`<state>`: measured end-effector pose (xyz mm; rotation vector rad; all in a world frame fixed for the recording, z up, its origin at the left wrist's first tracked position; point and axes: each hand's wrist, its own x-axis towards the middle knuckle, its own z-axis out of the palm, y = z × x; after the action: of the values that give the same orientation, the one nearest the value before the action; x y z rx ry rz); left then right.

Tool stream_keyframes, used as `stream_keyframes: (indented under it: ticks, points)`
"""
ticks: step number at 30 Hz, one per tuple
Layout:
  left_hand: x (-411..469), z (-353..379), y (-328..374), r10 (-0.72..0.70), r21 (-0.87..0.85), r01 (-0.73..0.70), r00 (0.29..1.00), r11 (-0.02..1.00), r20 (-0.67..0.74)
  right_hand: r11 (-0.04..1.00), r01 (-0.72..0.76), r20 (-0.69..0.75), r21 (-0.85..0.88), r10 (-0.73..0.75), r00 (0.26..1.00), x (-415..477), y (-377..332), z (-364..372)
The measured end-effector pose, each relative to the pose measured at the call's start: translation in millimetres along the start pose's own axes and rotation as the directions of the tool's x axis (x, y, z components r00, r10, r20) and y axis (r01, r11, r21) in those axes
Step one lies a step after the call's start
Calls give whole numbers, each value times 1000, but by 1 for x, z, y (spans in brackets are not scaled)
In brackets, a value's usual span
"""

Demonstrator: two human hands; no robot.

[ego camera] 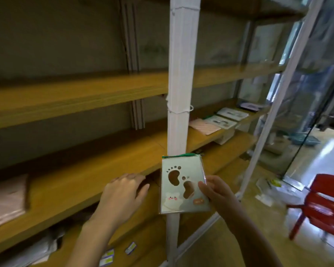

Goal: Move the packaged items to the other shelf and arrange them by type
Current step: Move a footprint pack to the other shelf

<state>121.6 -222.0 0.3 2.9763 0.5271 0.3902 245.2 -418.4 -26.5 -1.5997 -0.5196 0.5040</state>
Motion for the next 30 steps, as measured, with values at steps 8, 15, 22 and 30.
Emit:
stream_keyframes:
  ticks: [8,15,22,30]
  points:
    - [66,26,105,143,-54,-142,990,988,14,999,-23,-125,36,27,992,11,4,-117]
    - [139,50,159,188,-79,-184,981,980,46,997,-48,-200,61,60,978,53,14,-186]
    - [237,85,195,163,-105,-157,985,982,50,997,-77,-233,32,82,969,137,22,-250]
    - [343,107,226,108,-102,-104,994,989,35,997,-68,-158,46,74,985,254,12,-303]
